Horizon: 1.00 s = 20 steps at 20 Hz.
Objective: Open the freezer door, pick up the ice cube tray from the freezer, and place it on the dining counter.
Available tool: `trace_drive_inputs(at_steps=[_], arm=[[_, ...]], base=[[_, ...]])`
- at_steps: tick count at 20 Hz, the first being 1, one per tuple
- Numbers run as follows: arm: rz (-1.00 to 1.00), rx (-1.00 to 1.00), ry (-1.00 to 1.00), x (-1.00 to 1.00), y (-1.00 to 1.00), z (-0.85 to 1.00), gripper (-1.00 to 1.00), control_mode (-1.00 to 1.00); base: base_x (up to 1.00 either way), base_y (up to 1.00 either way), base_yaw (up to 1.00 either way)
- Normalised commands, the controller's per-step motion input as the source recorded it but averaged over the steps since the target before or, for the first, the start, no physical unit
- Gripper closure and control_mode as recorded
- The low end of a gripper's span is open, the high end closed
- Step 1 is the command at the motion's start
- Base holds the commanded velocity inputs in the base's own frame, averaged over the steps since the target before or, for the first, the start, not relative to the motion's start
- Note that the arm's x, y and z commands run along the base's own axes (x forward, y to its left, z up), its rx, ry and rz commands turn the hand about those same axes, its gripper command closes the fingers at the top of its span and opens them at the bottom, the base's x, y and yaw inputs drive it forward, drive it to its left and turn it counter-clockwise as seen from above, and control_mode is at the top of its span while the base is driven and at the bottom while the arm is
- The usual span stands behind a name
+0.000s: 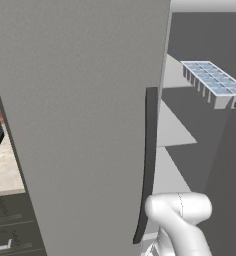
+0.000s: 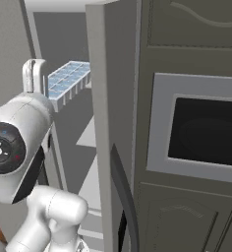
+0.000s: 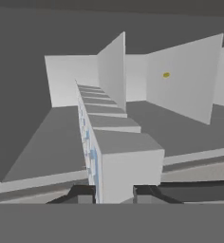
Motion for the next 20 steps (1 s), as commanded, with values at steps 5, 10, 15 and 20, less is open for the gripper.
trace_drive_inputs(at_steps=[5,10,15,20], arm=[[0.0,0.0,0.0,-0.46,0.3,-0.02,1.0,-1.0],[0.0,0.0,0.01,-0.17,0.29,0.0,1.0,-1.0],[0.0,0.0,0.0,-0.05,0.14,0.0,1.0,-1.0],[0.0,0.0,0.0,0.0,0.0,0.0,1.0,1.0]], base=[[0.0,0.0,0.0],[0.0,0.0,0.0],[0.0,0.0,0.0],[-0.2,0.02,0.01]])
